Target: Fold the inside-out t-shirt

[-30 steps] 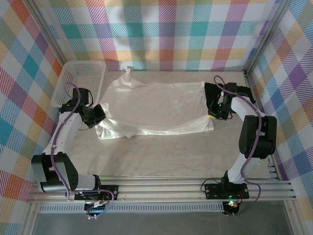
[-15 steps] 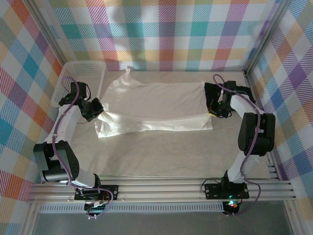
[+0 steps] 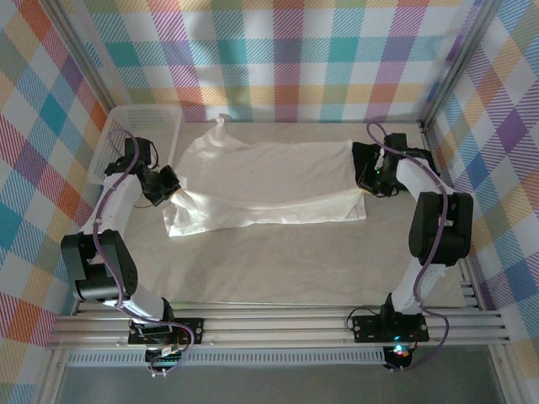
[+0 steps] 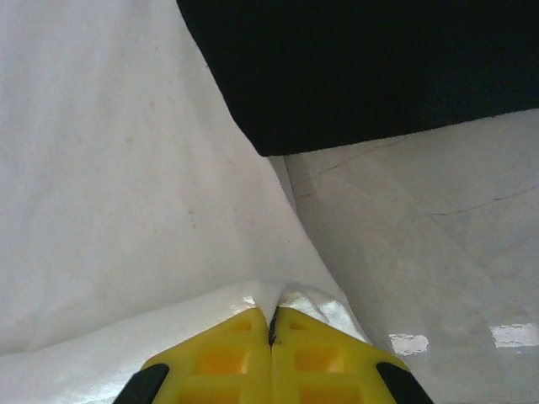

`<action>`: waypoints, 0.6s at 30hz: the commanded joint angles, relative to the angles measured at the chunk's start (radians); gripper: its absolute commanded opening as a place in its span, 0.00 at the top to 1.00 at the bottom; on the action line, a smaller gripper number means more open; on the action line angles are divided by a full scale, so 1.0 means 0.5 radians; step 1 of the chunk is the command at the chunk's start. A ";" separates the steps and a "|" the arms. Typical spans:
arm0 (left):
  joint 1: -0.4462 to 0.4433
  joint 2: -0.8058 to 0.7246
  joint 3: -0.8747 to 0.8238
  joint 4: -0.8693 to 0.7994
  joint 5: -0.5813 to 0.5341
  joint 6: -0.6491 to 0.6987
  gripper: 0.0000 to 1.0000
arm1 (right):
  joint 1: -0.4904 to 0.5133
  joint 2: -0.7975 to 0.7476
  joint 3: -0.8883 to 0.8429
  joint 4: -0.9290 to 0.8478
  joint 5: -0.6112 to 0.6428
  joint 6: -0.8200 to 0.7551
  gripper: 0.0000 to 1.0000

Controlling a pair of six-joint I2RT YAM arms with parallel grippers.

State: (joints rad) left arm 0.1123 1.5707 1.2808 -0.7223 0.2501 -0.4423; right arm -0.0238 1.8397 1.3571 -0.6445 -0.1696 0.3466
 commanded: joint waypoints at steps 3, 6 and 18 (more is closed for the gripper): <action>0.026 0.190 0.190 0.050 0.026 -0.069 1.00 | 0.024 0.147 0.127 0.030 -0.005 -0.019 0.98; 0.024 0.346 0.309 0.062 0.018 -0.118 1.00 | 0.038 0.233 0.169 0.056 0.002 -0.013 0.96; -0.032 1.040 0.939 0.140 0.061 -0.296 0.82 | 0.047 0.224 0.268 0.168 0.135 -0.126 0.68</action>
State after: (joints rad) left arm 0.1001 2.0899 1.7199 -0.6601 0.2802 -0.5598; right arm -0.0093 2.0232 1.4940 -0.5976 -0.1246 0.3172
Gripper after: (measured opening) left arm 0.133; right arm 0.294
